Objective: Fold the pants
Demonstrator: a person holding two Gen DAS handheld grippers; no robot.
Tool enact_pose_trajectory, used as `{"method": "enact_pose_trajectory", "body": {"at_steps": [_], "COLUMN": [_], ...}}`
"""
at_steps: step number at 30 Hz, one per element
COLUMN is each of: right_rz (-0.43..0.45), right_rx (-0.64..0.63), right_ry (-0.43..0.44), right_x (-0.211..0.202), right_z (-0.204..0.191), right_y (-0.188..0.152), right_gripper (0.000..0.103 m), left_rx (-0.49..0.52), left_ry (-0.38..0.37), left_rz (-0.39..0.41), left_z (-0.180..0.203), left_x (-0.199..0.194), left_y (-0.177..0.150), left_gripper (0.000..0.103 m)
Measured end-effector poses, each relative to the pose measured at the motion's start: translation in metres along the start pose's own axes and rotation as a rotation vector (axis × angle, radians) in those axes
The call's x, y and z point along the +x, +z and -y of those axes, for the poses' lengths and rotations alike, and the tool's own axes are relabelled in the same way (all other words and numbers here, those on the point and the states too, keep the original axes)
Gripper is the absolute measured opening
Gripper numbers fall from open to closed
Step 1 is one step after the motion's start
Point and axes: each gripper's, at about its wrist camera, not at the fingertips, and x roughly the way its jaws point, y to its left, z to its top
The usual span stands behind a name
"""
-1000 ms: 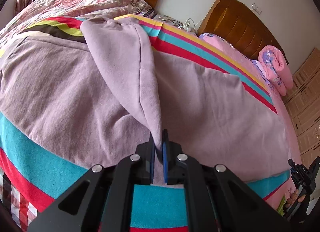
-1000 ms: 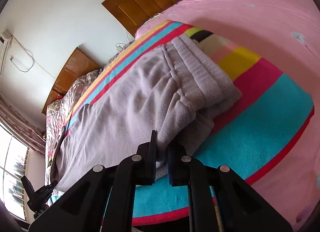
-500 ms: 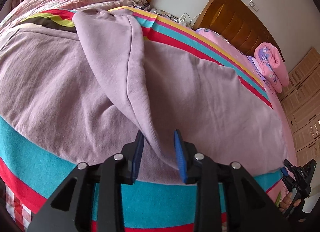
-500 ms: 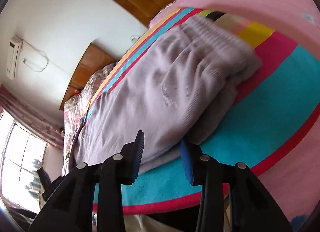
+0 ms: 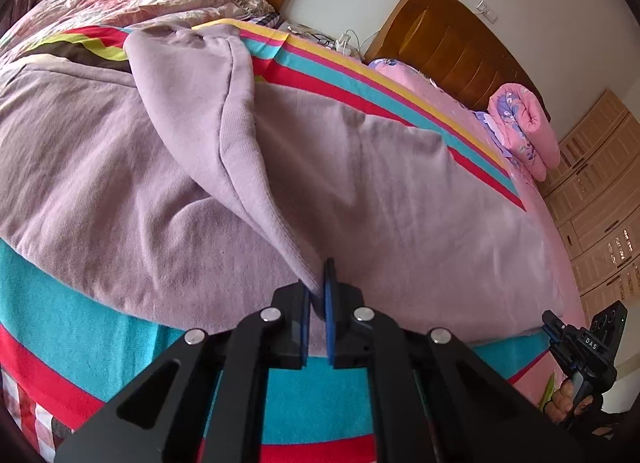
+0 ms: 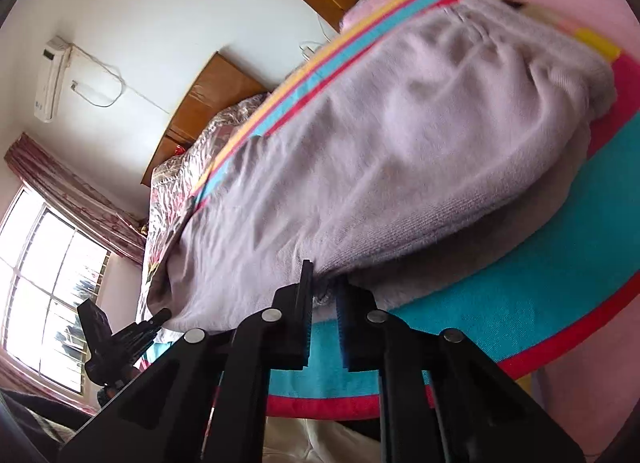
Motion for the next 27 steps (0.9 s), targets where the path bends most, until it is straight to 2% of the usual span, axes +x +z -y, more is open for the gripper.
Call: {"method": "enact_pose_trajectory", "body": {"at_steps": [2,5,15,17,18,19,20,21,22,24,26,27], "right_rz": [0.006,-0.051,-0.059,-0.073,-0.088,-0.103,-0.105,-0.082,-0.048,0.026,0.083,0.089], "right_rx": [-0.011,0.024,0.049,0.067,0.061,0.042,0.016,-0.036,-0.089,-0.187,-0.266,-0.310], "right_ry": [-0.003,-0.051,-0.027,-0.010,-0.009,-0.018,-0.034,-0.057,-0.075,-0.096,-0.109,-0.161], "right_x": [-0.003,0.012,0.013,0.012,0.007,0.001,-0.005,-0.015,-0.024,-0.033,-0.030,-0.020], "right_z": [-0.004,0.011,0.019,0.021,0.020,0.016,0.013,0.006,-0.002,-0.019,-0.033,-0.041], "right_y": [0.003,-0.003,-0.004,-0.006,-0.007,-0.007,-0.007,-0.005,-0.003,0.007,0.018,0.026], "right_gripper": [0.012,0.011,0.010,0.015,0.026,0.035,0.038,0.038,0.038,0.038,0.052,0.061], "left_rx": [0.010,-0.006,0.029,0.035,0.032,0.042,0.066,0.098,0.131,0.216,0.306,0.344], "left_ry": [0.008,0.033,0.064,0.071,0.065,0.073,0.102,0.133,0.144,0.108,0.061,0.054], "left_rz": [-0.009,-0.063,-0.097,-0.088,-0.070,-0.031,0.026,0.095,0.156,0.228,0.237,0.225], "left_z": [0.000,-0.006,-0.005,-0.006,-0.006,-0.005,-0.002,0.004,0.011,0.034,0.064,0.080], "left_x": [-0.001,0.015,0.019,0.011,0.001,-0.014,-0.030,-0.048,-0.062,-0.075,-0.064,-0.051], "left_y": [0.001,-0.005,-0.008,-0.006,-0.004,-0.002,0.001,0.005,0.009,0.023,0.036,0.041], "left_gripper": [0.006,0.006,0.008,0.017,0.019,0.026,0.035,0.057,0.072,0.076,0.086,0.089]}}
